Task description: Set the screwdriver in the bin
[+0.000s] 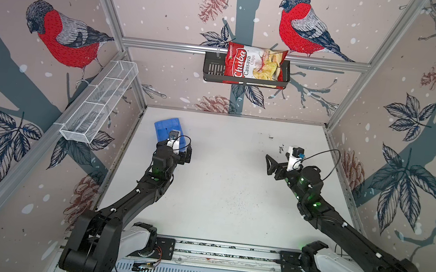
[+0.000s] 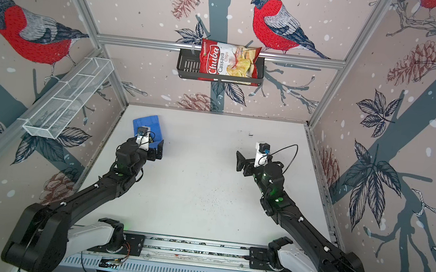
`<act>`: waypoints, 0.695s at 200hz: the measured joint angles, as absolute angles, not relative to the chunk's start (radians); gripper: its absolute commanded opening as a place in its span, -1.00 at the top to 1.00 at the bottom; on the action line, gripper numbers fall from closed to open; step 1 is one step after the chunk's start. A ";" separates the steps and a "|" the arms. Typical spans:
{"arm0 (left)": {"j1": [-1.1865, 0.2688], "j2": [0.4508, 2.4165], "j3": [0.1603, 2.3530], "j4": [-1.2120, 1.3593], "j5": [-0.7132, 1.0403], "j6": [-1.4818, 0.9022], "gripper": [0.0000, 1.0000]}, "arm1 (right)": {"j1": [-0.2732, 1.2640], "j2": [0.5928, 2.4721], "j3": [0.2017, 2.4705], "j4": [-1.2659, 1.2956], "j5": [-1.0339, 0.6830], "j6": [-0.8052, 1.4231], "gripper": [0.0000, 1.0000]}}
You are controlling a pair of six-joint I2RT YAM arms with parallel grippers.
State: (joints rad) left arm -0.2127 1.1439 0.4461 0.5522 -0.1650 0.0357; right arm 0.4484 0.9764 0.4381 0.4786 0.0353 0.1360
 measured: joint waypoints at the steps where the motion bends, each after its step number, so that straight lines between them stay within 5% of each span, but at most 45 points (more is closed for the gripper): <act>1: -0.213 1.144 0.444 0.556 -0.165 0.036 -0.95 | 0.443 0.974 0.434 0.480 0.036 0.136 -0.97; 68: -0.211 1.240 0.282 0.870 -0.257 0.088 -0.94 | 0.190 0.946 0.262 0.664 0.168 0.096 -0.97; 139: -0.146 1.432 0.231 1.132 -0.287 0.103 -0.94 | 0.062 1.147 0.159 0.953 0.224 0.078 -0.97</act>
State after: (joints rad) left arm -0.1455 1.4322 0.2310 1.1320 -0.2874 0.1032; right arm 0.0616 1.1473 0.1585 0.9535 0.2241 0.0776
